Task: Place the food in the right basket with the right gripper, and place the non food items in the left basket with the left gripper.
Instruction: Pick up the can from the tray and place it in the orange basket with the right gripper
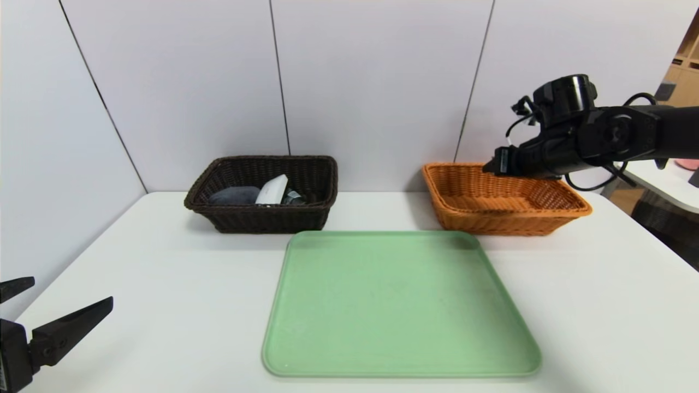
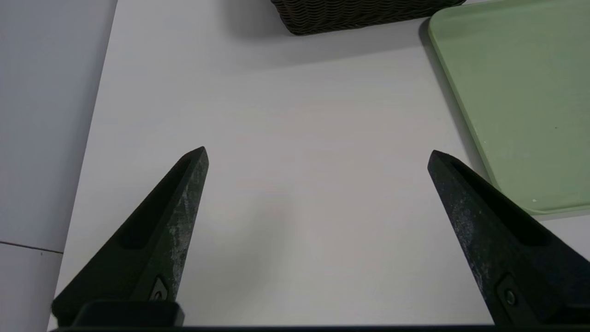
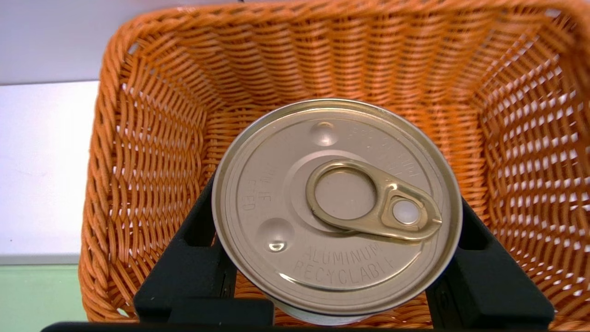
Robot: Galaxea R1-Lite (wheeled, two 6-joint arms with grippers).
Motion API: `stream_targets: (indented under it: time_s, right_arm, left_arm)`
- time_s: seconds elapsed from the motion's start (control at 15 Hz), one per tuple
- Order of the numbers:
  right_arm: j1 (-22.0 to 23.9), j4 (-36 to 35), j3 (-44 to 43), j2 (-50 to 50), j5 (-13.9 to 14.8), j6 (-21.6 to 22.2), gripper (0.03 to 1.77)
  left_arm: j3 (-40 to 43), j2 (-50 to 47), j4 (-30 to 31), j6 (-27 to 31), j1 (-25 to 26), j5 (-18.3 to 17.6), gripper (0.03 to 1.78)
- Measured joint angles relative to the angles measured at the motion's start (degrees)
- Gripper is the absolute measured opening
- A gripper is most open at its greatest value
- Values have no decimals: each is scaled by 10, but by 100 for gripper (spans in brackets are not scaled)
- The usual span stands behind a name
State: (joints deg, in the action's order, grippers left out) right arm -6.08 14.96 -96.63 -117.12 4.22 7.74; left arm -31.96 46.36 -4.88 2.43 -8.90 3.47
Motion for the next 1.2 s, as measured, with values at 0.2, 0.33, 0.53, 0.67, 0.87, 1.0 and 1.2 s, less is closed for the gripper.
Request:
stream_targets:
  time_s: [0.2, 0.33, 0.53, 0.67, 0.87, 1.0, 1.2]
  right_arm:
    - [1, 45, -45, -26, 2, 9, 105]
    - [1, 81, -85, -44, 6, 6, 105]
    - [2, 147, -142, -78, 11, -2, 105]
    - [3, 151, -151, -98, 21, -12, 105]
    - [3, 148, -153, -120, 30, -23, 105]
    - [2, 146, -153, -128, 38, -23, 105]
    - [-2, 141, -154, -131, 39, -23, 105]
  left_arm:
    - [0, -4, 0, -10, 0, -7, 169]
    - [0, -5, 0, -12, 0, -12, 169]
    - [0, -7, 0, -23, 0, -14, 169]
    - [2, -12, 0, -23, 0, -14, 169]
    - [7, -20, -1, -24, 0, -15, 169]
    - [11, -26, -1, -23, 0, -15, 169]
    - [17, -32, -1, -23, 0, -18, 169]
